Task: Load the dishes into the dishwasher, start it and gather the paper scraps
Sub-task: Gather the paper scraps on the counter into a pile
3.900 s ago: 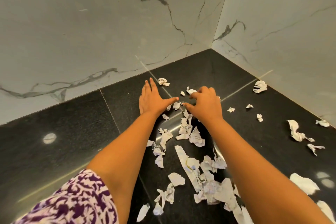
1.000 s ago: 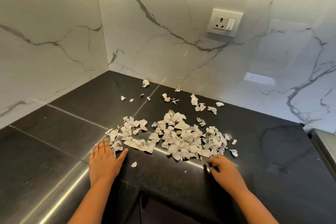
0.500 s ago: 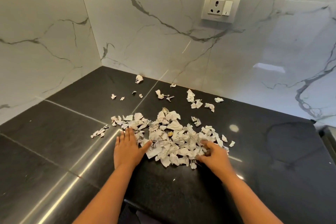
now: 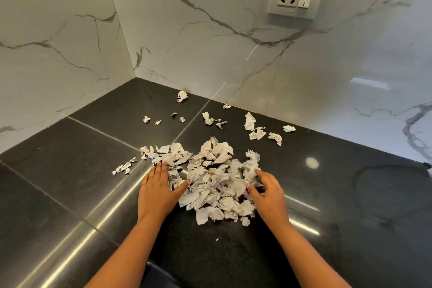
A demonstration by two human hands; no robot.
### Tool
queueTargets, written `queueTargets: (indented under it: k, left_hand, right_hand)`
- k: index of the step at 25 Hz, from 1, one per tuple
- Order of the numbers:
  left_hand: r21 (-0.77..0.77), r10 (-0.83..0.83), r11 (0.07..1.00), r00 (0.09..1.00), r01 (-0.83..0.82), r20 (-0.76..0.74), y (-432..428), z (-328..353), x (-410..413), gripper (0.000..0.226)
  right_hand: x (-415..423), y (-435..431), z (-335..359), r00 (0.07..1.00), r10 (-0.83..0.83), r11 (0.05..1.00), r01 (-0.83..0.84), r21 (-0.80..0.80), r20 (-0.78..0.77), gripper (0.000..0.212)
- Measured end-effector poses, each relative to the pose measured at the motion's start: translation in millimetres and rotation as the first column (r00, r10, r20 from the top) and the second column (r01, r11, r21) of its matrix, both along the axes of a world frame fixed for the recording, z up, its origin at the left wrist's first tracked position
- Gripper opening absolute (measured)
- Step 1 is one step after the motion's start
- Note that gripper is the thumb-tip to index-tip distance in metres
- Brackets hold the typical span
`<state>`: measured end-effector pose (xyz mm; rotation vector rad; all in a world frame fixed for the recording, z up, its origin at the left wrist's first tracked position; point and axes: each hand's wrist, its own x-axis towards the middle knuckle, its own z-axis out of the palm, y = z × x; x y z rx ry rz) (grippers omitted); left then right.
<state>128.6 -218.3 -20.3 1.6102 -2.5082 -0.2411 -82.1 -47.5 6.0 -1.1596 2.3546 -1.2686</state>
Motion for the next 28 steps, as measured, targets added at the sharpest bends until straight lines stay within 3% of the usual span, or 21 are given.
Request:
queueTargets:
  k: [3, 4, 6, 8, 9, 11, 13, 14, 16, 19, 22, 25, 26, 28]
  left_hand:
    - [0.003, 0.003, 1.0, 1.0, -0.003, -0.013, 1, -2, 0, 0.094]
    - [0.001, 0.004, 1.0, 1.0, -0.004, -0.016, 0, -2, 0, 0.093]
    - [-0.003, 0.001, 1.0, 1.0, -0.001, -0.008, -1, -2, 1, 0.093]
    - [-0.006, -0.002, 1.0, 1.0, 0.002, 0.002, 1, -1, 1, 0.093]
    - [-0.007, 0.002, 1.0, 1.0, -0.002, 0.001, 1, 0, 0, 0.093]
    - [-0.002, 0.009, 1.0, 1.0, -0.009, 0.001, 1, 0, -1, 0.093]
    - [0.0, 0.005, 1.0, 1.0, -0.005, 0.026, -1, 0, -3, 0.092]
    - [0.001, 0.004, 1.0, 0.999, -0.004, 0.041, -1, 0, -3, 0.092]
    - [0.004, 0.007, 1.0, 0.999, -0.007, 0.042, 0, -1, -3, 0.091]
    - [0.01, 0.004, 1.0, 0.999, -0.005, 0.048, 0, -1, -2, 0.096]
    - [-0.001, -0.012, 1.0, 0.998, 0.012, 0.062, -2, 0, -2, 0.104]
    - [0.025, -0.051, 0.998, 0.998, 0.05, 0.046, 1, 2, 1, 0.104]
    - [0.041, -0.057, 0.998, 0.998, 0.056, 0.026, 2, 3, 3, 0.106]
    - [0.057, -0.075, 0.996, 0.997, 0.075, -0.011, 5, 4, 7, 0.113]
  right_hand:
    - [-19, -14, 16, 0.997, -0.071, 0.986, 0.066, -0.151, -0.03, 0.029]
    - [-32, -17, 15, 0.992, -0.116, 0.988, 0.112, -0.105, -0.038, 0.033]
    - [-50, -24, 7, 0.994, -0.11, 0.983, 0.111, 0.145, -0.018, 0.054]
    - [-51, -35, -5, 0.999, 0.023, 0.926, -0.005, 0.379, -0.043, 0.071]
    - [-44, -41, -11, 0.993, 0.099, 0.91, -0.065, 0.41, -0.064, 0.073]
    - [-28, -51, -10, 0.972, 0.234, 0.917, -0.217, 0.335, -0.011, 0.067]
    - [-18, -52, -1, 0.941, 0.3, 0.933, -0.323, 0.156, 0.155, 0.053]
    - [-15, -48, 4, 0.93, 0.296, 0.947, -0.315, 0.058, 0.217, 0.046]
    - [-19, -38, 4, 0.965, 0.193, 0.981, -0.188, -0.041, 0.177, 0.037]
    - [-35, -26, -7, 0.998, 0.04, 0.992, -0.045, 0.114, 0.046, 0.044]
    - [-22, -28, -5, 0.99, 0.132, 0.952, -0.142, 0.273, 0.054, 0.055]
    - [10, -34, 12, 0.944, 0.3, 0.906, -0.328, 0.269, 0.141, 0.062]
    - [17, -34, 18, 0.942, 0.319, 0.897, -0.335, 0.287, 0.105, 0.063]
    - [14, -26, 30, 0.969, 0.239, 0.902, -0.198, 0.384, -0.061, 0.069]
